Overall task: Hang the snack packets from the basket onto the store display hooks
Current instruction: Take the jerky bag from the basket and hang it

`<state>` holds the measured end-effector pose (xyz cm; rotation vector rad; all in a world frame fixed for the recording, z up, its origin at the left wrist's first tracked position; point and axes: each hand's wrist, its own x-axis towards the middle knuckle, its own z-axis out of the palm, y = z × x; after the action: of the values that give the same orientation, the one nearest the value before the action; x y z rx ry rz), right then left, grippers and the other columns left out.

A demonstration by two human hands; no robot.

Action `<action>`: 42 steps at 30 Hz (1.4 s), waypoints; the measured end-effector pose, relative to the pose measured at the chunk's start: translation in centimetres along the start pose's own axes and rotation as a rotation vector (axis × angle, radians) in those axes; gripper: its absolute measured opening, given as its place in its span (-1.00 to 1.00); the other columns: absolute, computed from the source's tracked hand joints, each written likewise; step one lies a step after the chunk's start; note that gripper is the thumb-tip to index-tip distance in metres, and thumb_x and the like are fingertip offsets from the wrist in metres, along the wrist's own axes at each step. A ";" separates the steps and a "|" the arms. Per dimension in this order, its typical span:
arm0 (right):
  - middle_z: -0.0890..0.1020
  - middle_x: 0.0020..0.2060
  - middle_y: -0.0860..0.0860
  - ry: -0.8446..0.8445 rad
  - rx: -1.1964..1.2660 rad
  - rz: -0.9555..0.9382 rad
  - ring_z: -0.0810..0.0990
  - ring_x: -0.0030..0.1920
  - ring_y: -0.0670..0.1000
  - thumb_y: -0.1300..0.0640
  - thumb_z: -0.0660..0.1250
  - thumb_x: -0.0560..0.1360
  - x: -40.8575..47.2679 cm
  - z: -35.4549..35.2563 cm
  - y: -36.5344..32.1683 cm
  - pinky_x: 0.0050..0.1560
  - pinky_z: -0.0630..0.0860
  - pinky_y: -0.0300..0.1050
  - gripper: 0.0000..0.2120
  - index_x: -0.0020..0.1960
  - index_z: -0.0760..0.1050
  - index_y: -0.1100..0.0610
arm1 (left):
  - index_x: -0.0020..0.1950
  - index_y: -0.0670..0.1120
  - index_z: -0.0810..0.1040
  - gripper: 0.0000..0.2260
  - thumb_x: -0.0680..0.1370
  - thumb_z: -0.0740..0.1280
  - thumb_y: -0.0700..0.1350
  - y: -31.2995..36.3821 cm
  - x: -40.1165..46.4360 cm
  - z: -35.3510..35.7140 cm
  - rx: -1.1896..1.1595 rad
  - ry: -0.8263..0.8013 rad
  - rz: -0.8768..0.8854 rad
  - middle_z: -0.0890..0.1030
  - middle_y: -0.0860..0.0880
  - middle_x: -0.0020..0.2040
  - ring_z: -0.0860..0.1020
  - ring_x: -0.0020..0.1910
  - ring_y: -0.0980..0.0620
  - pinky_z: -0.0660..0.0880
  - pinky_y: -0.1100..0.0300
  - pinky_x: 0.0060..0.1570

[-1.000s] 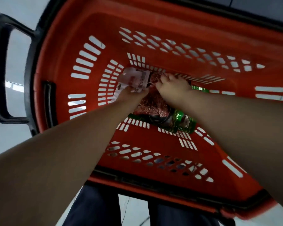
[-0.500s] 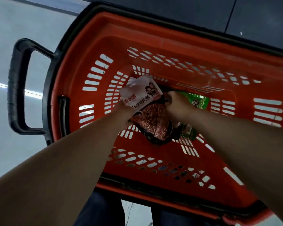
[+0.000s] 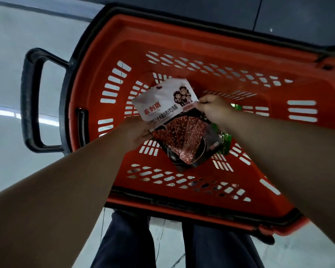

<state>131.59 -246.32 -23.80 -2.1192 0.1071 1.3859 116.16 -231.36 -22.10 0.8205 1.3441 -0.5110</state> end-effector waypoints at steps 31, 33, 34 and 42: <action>0.56 -0.19 0.03 0.448 0.495 -0.397 0.55 0.01 0.13 0.07 0.34 0.53 -45.4 -13.6 -21.8 0.18 0.54 0.13 -0.82 -0.18 0.51 0.16 | -0.18 -0.09 0.59 -0.88 0.55 0.35 -0.19 20.4 -46.6 0.6 0.395 -0.058 0.916 0.64 -0.04 -0.15 0.64 -0.30 0.08 0.62 0.28 -0.28; 0.58 -0.08 0.18 0.462 0.486 -0.465 0.56 0.02 0.14 0.08 0.32 0.55 -49.9 -15.1 -24.3 0.16 0.55 0.09 -0.76 -0.13 0.45 0.26 | -0.17 -0.11 0.63 -0.88 0.55 0.35 -0.18 22.3 -51.9 0.3 0.423 -0.108 1.000 0.67 -0.11 -0.10 0.68 -0.24 0.03 0.64 0.22 -0.22; 0.57 0.00 0.30 0.478 0.489 -0.506 0.56 -0.03 0.14 0.08 0.32 0.55 -52.1 -15.9 -25.6 0.15 0.55 0.13 -0.76 -0.15 0.42 0.25 | -0.16 -0.13 0.66 -0.88 0.55 0.36 -0.16 23.4 -54.6 0.2 0.434 -0.120 1.041 0.68 -0.18 -0.06 0.68 -0.18 -0.05 0.65 0.12 -0.14; 0.48 -0.39 0.07 0.606 0.564 -0.762 0.48 -0.32 0.04 0.08 0.32 0.55 -69.0 -22.2 -34.1 -0.21 0.54 -0.10 -0.72 -0.30 0.39 0.14 | -0.17 -0.10 0.69 -0.82 0.56 0.34 -0.14 29.0 -75.1 2.0 0.470 -0.165 1.329 0.62 -0.20 -0.18 0.55 -0.24 -0.03 0.56 0.07 -0.10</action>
<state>131.19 -247.02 56.37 -1.7304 -0.0653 0.2128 125.38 -224.25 57.62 1.7728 0.3005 0.1921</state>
